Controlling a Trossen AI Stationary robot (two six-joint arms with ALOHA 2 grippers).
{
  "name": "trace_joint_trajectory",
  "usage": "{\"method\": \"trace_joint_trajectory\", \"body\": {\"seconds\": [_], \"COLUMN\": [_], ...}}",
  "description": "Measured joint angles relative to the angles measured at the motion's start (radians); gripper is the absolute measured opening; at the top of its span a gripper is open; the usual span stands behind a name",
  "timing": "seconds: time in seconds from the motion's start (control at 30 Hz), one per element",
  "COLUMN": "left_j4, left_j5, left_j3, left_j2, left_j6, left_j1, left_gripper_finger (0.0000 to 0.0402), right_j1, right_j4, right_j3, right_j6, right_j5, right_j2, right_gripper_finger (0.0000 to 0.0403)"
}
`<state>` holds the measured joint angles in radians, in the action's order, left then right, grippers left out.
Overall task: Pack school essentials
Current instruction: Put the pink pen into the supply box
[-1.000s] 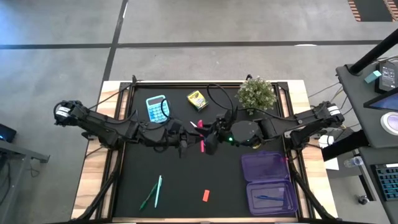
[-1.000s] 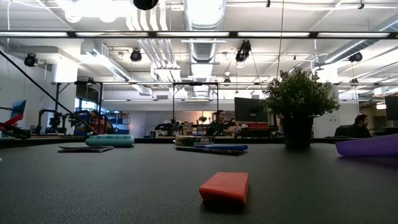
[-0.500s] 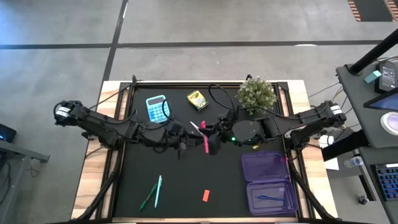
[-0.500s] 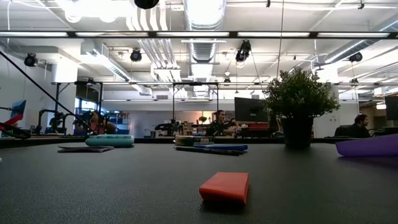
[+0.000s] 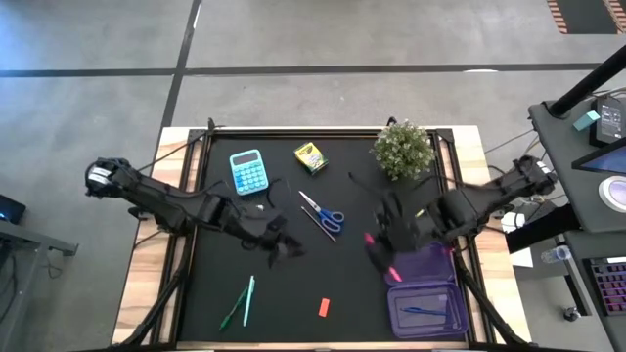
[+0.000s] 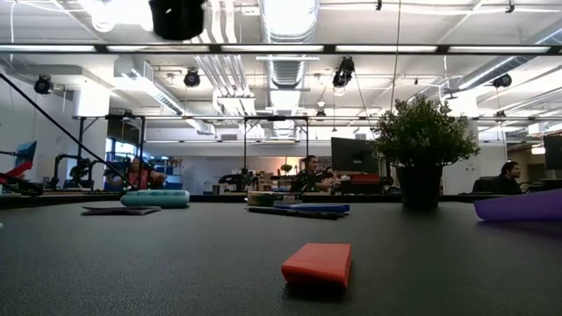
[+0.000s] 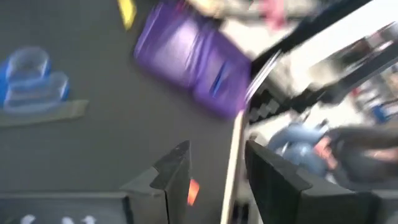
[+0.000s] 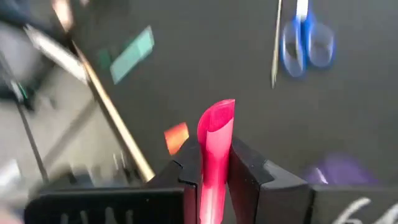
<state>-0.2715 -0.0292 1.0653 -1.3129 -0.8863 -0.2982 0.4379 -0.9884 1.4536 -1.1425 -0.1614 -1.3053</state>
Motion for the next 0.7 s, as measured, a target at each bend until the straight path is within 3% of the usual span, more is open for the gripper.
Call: {"method": "trace_joint_trajectory", "body": {"seconds": [0.17, 0.37, 0.7], "left_j4": [-0.095, -0.096, -0.088], "left_j5": [0.065, 0.115, 0.130], "left_j3": [-0.071, -0.152, -0.196], "left_j2": [0.000, 0.000, 0.001], "left_j6": [-0.138, -0.313, -0.526], "left_j1": [-0.050, -0.138, -0.273], "left_gripper_finger": [0.0134, 0.0134, 0.0134], "right_j1": [0.172, 0.337, 0.449], "right_j4": [-0.150, -0.234, -0.233], "right_j3": [-0.001, -0.003, -0.015], "right_j6": [-0.135, -0.207, 0.130], "right_j5": [0.097, 0.145, 0.171], "right_j2": [-0.058, -0.145, -0.304], "right_gripper_finger": [0.0037, 0.0037, 0.0037]}}
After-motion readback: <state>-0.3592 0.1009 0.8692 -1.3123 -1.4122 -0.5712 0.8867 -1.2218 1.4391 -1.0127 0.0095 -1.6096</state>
